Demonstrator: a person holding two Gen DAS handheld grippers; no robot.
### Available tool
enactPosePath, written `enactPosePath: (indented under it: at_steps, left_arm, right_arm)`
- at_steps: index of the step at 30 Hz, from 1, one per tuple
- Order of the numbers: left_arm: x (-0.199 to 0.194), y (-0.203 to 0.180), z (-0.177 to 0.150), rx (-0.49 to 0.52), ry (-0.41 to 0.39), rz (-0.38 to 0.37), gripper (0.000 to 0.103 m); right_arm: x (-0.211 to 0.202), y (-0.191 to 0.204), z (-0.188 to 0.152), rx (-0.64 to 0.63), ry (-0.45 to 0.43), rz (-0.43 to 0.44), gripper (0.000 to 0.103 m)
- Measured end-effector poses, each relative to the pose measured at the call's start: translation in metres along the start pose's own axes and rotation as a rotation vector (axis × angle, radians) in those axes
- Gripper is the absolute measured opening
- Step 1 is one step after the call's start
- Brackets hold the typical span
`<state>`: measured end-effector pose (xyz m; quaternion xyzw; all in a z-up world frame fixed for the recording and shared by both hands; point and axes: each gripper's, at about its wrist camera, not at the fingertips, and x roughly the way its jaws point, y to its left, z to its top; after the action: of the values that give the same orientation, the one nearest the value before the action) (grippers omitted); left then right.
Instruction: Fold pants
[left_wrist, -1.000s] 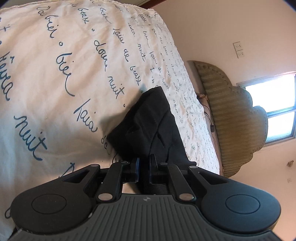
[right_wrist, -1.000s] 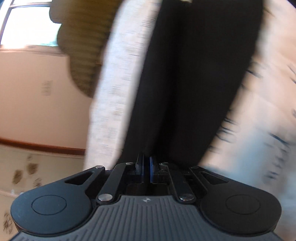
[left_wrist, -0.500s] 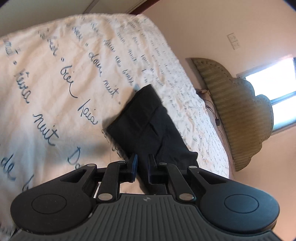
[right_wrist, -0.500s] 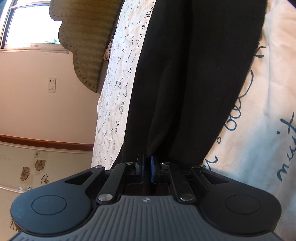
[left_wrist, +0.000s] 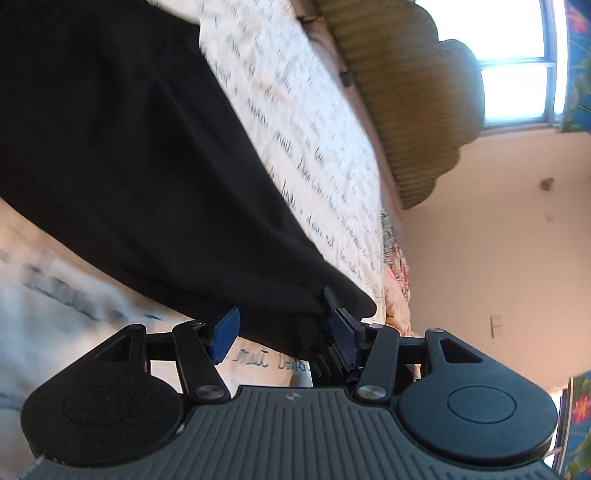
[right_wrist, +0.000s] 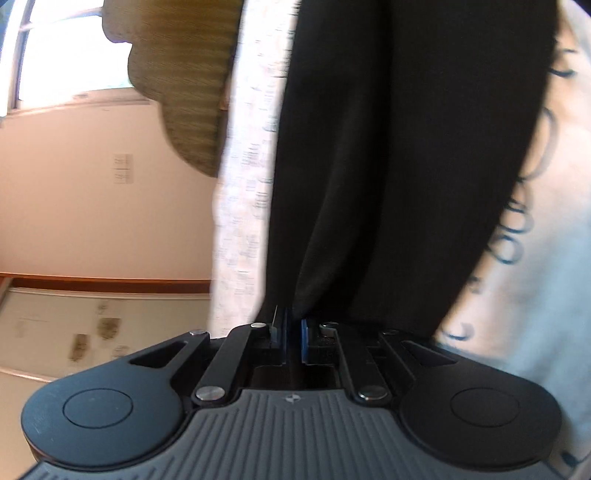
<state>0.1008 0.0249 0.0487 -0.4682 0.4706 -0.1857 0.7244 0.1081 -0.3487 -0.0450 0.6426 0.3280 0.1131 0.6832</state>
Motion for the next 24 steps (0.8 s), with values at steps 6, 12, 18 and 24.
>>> enactPosePath:
  at_steps: [6, 12, 18, 24]
  left_arm:
    - [0.04, -0.012, -0.014, -0.108, -0.051, 0.073, 0.058]
    - [0.052, -0.013, -0.007, -0.138, -0.139, 0.241, 0.05]
    - [0.048, -0.014, -0.008, -0.109, -0.231, 0.328, 0.001]
    - [0.025, -0.02, -0.01, -0.089, -0.22, 0.275, 0.001]
  right_arm:
    - [-0.005, 0.009, 0.007, 0.018, 0.028, 0.135, 0.007]
    - [-0.004, -0.002, 0.016, 0.064, 0.049, 0.173, 0.007]
    - [0.002, -0.009, 0.015, 0.127, 0.077, 0.2, 0.009]
    - [0.0, -0.014, 0.005, 0.15, 0.084, 0.145, 0.076]
